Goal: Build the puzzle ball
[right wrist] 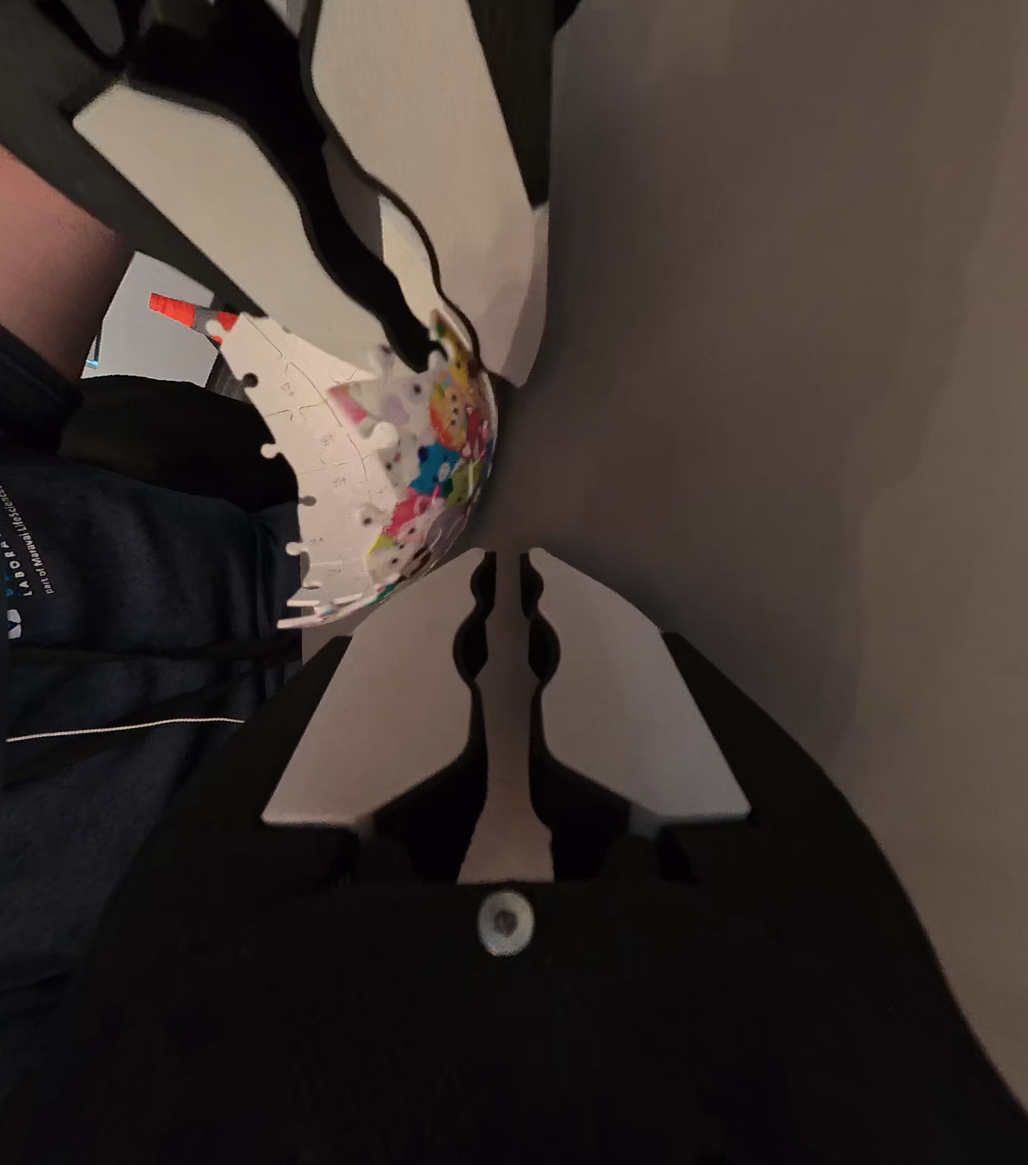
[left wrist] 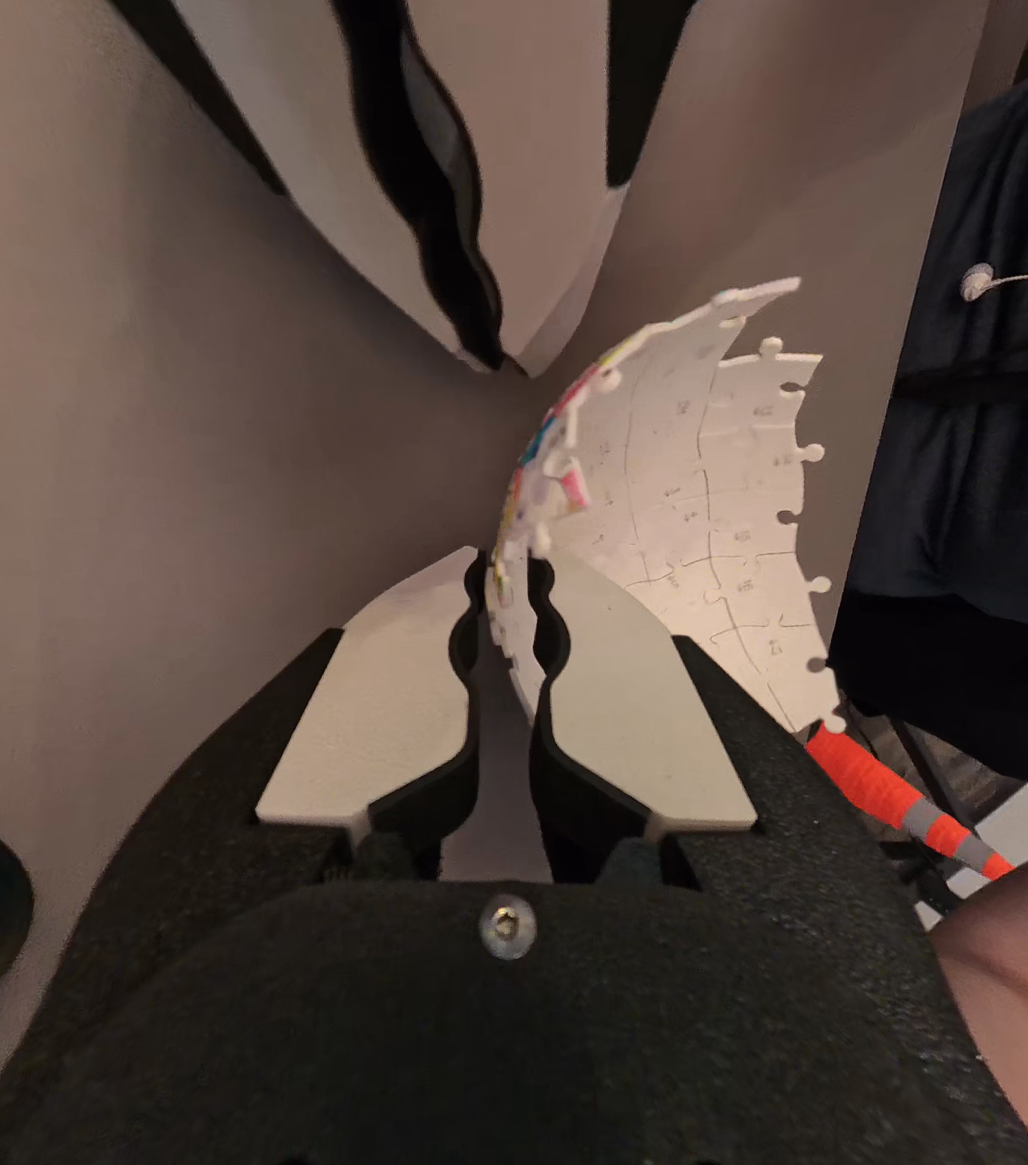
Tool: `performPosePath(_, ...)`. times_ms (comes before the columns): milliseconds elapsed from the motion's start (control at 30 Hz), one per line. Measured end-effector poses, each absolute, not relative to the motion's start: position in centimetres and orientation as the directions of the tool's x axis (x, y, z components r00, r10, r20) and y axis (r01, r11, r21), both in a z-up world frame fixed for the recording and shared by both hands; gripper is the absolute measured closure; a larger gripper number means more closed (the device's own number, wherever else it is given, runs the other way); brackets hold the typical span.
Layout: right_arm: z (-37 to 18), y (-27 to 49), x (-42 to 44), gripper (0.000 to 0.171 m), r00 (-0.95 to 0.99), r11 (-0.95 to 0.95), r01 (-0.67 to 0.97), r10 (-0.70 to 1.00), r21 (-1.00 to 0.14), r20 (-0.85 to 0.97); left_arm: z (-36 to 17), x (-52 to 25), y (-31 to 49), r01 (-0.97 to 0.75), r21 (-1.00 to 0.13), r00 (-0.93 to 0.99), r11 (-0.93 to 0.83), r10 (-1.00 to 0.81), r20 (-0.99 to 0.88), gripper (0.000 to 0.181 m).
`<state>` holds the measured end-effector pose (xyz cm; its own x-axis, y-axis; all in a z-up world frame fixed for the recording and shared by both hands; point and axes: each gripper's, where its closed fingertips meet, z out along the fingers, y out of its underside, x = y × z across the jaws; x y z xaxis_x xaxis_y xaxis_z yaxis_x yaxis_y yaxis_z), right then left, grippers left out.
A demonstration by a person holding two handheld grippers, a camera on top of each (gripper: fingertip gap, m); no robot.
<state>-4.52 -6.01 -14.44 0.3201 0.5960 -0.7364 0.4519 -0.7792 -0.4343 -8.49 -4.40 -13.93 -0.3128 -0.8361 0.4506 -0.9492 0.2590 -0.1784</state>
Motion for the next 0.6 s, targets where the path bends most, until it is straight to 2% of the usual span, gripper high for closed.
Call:
performPosePath(100,-14.5,-6.1,-4.6,0.163,0.32,-0.777,0.459,0.596,-0.43,-0.736,-13.8,-9.0,-4.0,-0.961,-0.174,-0.274,0.216,-0.834,0.479,0.177)
performPosePath(400,-14.7,-6.4,-4.7,0.164,0.317,-0.777,0.47,0.591,-0.418,-0.742,-13.6,-9.5,-3.7,-0.982,-0.159,-0.17,0.103,-0.851,0.498,0.178)
performPosePath(600,-14.7,-6.5,-4.7,0.164,0.314,-0.779,0.471,0.587,-0.415,-0.746,-13.2,-8.9,-4.0,-0.973,-0.213,-0.178,0.086,-0.869,0.462,0.179)
